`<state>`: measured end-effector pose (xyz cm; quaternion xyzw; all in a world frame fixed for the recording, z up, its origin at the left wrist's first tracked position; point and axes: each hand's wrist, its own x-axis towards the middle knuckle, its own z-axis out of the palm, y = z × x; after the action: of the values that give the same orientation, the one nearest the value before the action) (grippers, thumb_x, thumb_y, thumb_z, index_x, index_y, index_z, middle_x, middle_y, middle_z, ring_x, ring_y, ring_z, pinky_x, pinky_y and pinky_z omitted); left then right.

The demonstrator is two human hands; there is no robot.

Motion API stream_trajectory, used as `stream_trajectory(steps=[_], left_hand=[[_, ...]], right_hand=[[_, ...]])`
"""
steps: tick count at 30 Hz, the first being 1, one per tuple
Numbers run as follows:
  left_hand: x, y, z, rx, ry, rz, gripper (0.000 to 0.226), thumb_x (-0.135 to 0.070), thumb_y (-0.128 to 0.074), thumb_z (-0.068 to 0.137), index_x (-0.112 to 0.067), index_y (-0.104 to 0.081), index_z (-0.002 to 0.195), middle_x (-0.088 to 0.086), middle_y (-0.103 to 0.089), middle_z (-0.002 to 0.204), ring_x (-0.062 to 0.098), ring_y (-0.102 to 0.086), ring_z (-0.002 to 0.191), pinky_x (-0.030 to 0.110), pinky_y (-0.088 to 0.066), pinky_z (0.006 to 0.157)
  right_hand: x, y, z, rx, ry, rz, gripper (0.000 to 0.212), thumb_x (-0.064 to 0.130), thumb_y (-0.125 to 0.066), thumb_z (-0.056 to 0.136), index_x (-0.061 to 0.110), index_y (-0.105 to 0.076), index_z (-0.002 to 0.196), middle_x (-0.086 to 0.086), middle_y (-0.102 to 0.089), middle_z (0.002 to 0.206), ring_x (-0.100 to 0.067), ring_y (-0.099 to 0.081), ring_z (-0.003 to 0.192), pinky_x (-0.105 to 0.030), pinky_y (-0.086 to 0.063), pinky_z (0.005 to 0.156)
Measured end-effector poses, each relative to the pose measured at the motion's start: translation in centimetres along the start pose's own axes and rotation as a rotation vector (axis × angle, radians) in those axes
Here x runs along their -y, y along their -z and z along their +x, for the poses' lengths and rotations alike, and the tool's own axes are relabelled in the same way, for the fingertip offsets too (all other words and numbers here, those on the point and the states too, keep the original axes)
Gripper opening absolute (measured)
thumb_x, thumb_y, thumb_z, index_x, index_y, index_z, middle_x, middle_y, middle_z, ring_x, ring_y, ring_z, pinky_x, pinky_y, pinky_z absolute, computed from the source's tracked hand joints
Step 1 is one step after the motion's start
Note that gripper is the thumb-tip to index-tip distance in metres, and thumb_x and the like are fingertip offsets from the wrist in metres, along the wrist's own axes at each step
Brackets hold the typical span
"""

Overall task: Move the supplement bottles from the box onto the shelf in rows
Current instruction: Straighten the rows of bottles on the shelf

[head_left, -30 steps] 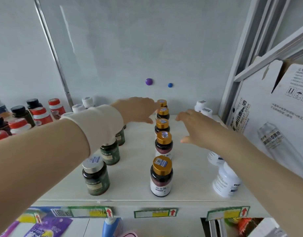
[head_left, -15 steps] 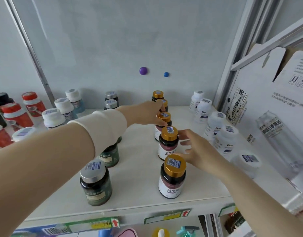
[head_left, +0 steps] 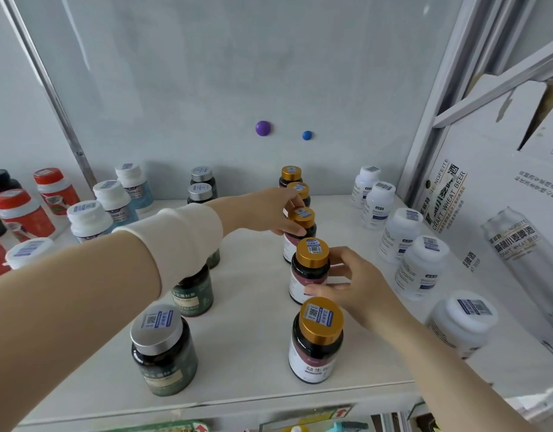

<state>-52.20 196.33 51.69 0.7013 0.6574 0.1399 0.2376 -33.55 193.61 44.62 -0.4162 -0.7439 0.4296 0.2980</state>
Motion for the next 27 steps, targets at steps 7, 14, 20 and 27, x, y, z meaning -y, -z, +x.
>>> stream_trajectory(steps=[7, 14, 20, 27], left_hand=[[0.0, 0.0, 0.0, 0.008, -0.004, -0.048, 0.047, -0.023, -0.066, 0.086, -0.015, -0.045, 0.127, 0.002, -0.053, 0.124, 0.016, -0.057, 0.097, 0.013, -0.049, 0.067], [-0.3, -0.3, -0.6, -0.007, -0.011, 0.016, 0.053, -0.027, -0.064, 0.087, -0.015, -0.041, 0.133, 0.004, -0.052, 0.131, 0.015, -0.055, 0.103, 0.017, -0.045, 0.08], [-1.3, 1.6, -3.0, -0.077, -0.004, 0.015, 0.057, -0.033, -0.065, 0.086, -0.018, -0.04, 0.135, -0.005, -0.053, 0.13, 0.013, -0.054, 0.108, 0.024, -0.041, 0.09], [-0.8, 6.1, -8.6, -0.218, 0.048, 0.194, 0.035, -0.026, -0.062, 0.088, -0.021, -0.053, 0.122, -0.007, -0.061, 0.112, 0.016, -0.059, 0.105, 0.034, -0.046, 0.095]], right_hand=[[0.0, 0.2, -0.1, 0.011, 0.003, -0.008, 0.045, 0.018, -0.077, 0.073, 0.031, -0.049, 0.105, 0.025, -0.054, 0.092, 0.002, -0.055, 0.087, -0.003, -0.045, 0.058], [0.6, 0.4, -0.3, 0.039, -0.024, -0.039, 0.057, 0.024, -0.077, 0.073, 0.026, -0.045, 0.121, 0.015, -0.051, 0.107, -0.005, -0.052, 0.097, -0.005, -0.04, 0.061], [3.9, 2.8, -0.9, -0.063, 0.087, -0.074, 0.066, 0.027, -0.077, 0.073, 0.02, -0.045, 0.13, 0.008, -0.054, 0.122, -0.009, -0.053, 0.109, -0.026, -0.046, 0.09], [9.7, 2.1, 2.0, 0.055, 0.29, -0.502, 0.059, 0.033, -0.07, 0.08, 0.018, -0.044, 0.131, 0.0, -0.051, 0.134, -0.017, -0.05, 0.12, -0.027, -0.041, 0.094]])
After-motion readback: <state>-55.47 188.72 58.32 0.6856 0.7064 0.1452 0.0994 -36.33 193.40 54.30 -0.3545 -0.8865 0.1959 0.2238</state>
